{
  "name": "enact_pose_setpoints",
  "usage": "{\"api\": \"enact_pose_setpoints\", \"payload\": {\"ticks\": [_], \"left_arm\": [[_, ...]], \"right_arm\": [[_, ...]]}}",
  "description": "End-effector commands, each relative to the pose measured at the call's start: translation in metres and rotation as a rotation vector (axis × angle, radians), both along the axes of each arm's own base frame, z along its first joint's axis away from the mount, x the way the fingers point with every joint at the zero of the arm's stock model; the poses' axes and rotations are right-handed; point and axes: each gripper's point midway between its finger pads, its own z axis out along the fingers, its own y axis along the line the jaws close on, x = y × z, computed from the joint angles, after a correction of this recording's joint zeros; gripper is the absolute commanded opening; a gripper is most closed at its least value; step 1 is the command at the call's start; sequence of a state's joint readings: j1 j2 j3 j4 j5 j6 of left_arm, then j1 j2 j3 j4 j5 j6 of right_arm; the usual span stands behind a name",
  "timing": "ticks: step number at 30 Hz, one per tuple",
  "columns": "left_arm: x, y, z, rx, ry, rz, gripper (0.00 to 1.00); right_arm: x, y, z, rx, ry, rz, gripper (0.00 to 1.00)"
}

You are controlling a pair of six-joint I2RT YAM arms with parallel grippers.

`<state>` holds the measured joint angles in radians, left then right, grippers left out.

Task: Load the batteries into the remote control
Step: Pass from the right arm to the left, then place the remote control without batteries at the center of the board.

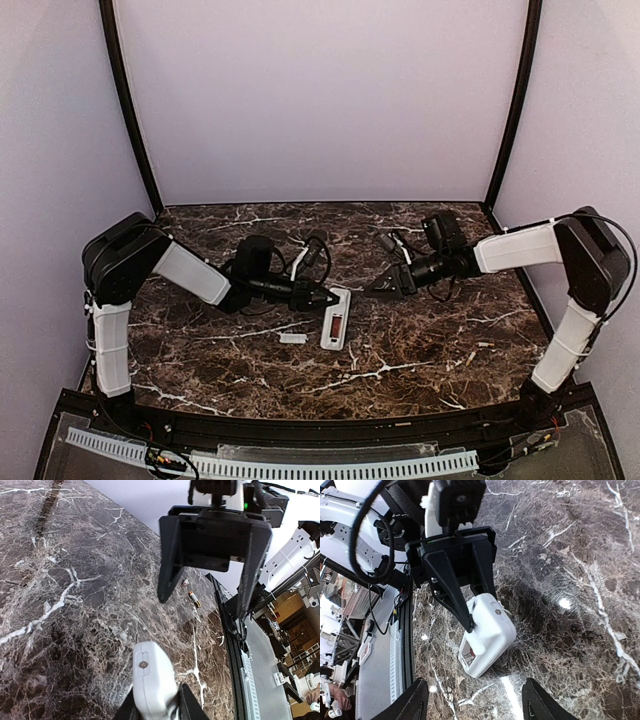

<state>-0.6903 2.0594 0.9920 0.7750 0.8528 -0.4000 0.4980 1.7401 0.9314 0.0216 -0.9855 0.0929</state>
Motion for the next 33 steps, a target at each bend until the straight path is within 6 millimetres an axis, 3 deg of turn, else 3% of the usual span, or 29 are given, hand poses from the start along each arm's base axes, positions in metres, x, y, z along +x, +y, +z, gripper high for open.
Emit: {"api": "enact_pose_setpoints", "payload": {"ticks": [1, 8, 17, 22, 25, 29, 33], "left_arm": [[0.014, 0.014, -0.040, 0.109, 0.011, 0.060, 0.24], [0.020, 0.021, -0.059, 0.181, 0.004, 0.086, 0.36], [0.026, 0.025, -0.066, 0.237, -0.018, 0.108, 0.61], [0.038, 0.032, -0.059, 0.297, -0.089, 0.156, 0.78], [0.047, 0.039, -0.048, 0.349, -0.142, 0.198, 0.91], [0.057, 0.047, -0.028, 0.383, -0.210, 0.255, 0.98], [0.065, 0.057, -0.011, 0.411, -0.266, 0.323, 0.98]], "right_arm": [[0.000, -0.017, 0.007, -0.070, -0.028, -0.095, 0.63], [-0.010, -0.042, 0.014, -0.184, -0.018, -0.196, 0.64], [-0.024, -0.085, 0.013, -0.398, 0.017, -0.351, 0.64], [-0.033, -0.115, 0.014, -0.554, 0.027, -0.427, 0.62], [-0.033, -0.117, 0.021, -0.572, 0.024, -0.443, 0.61], [-0.030, -0.133, 0.015, -0.666, 0.058, -0.518, 0.61], [-0.047, -0.145, 0.005, -0.720, 0.150, -0.615, 0.58]]}}
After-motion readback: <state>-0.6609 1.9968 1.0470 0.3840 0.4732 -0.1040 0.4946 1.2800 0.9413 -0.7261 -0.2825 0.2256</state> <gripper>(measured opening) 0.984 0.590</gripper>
